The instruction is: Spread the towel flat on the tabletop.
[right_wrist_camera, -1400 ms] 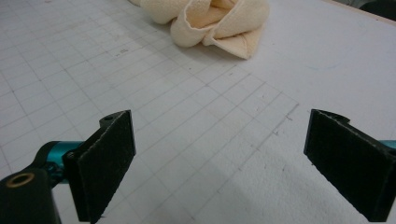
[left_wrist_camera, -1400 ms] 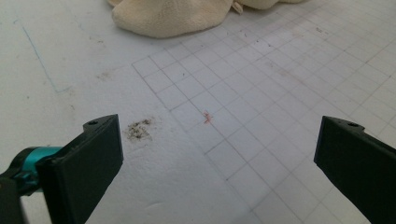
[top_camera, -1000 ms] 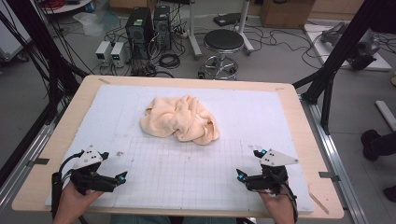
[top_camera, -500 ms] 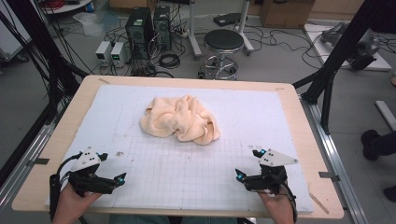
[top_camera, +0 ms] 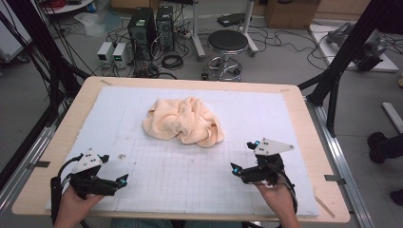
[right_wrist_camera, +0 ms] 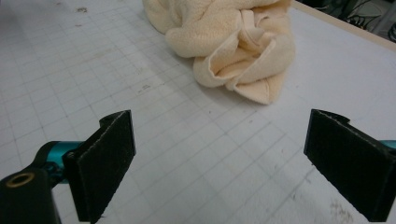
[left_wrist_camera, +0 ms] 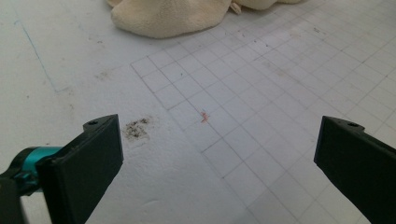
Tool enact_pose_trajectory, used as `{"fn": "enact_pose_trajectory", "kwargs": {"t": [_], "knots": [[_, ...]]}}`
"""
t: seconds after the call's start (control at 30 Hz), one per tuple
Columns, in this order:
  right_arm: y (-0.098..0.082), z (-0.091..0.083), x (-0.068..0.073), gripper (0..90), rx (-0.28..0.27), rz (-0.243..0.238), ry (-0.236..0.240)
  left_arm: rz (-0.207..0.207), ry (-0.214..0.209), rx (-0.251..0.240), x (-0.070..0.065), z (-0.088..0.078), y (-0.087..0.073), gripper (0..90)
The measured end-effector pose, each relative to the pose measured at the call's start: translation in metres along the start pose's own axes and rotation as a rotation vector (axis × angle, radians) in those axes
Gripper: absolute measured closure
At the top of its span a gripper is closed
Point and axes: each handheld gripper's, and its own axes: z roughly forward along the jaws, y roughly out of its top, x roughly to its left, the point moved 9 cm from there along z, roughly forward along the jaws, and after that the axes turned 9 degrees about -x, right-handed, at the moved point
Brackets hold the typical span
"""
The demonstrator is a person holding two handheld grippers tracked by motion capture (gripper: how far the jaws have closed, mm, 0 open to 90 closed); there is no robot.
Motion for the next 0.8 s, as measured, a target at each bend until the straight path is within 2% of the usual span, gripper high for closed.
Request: {"fn": "enact_pose_trajectory", "kwargs": {"t": [0.03, 0.07, 0.1, 0.17, 0.23, 0.37, 0.53, 0.8], "knots": [[0.0, 0.0, 0.0, 8.2, 0.0, 0.0, 0.0, 0.0, 0.0, 0.0, 0.0, 0.0, 0.0, 1.7], [0.007, 0.008, -0.002, 8.2, 0.014, -0.015, 0.006, 0.001, 0.0, 0.001, 0.0, 0.0, 0.0, 1.8], [0.007, 0.008, -0.002, 8.2, 0.014, -0.015, 0.006, 0.001, 0.0, 0.001, 0.0, 0.0, 0.0, 1.7], [0.016, 0.02, -0.005, 8.3, 0.044, -0.018, 0.016, 0.003, -0.005, 0.003, 0.0, 0.0, 0.0, 1.7], [0.019, 0.024, -0.005, 8.3, 0.047, -0.013, 0.025, 0.001, -0.005, 0.002, -0.001, 0.0, 0.0, 1.7], [0.037, 0.039, -0.007, 8.3, 0.053, -0.018, 0.047, -0.002, -0.005, -0.002, -0.001, 0.002, 0.001, 1.7], [0.053, 0.052, -0.009, 8.3, 0.049, -0.039, 0.06, 0.004, -0.005, 0.003, -0.002, 0.002, 0.001, 1.7], [0.07, 0.074, -0.015, 8.3, 0.062, -0.026, 0.078, 0.004, -0.006, 0.003, -0.002, 0.002, 0.001, 1.7]]}}
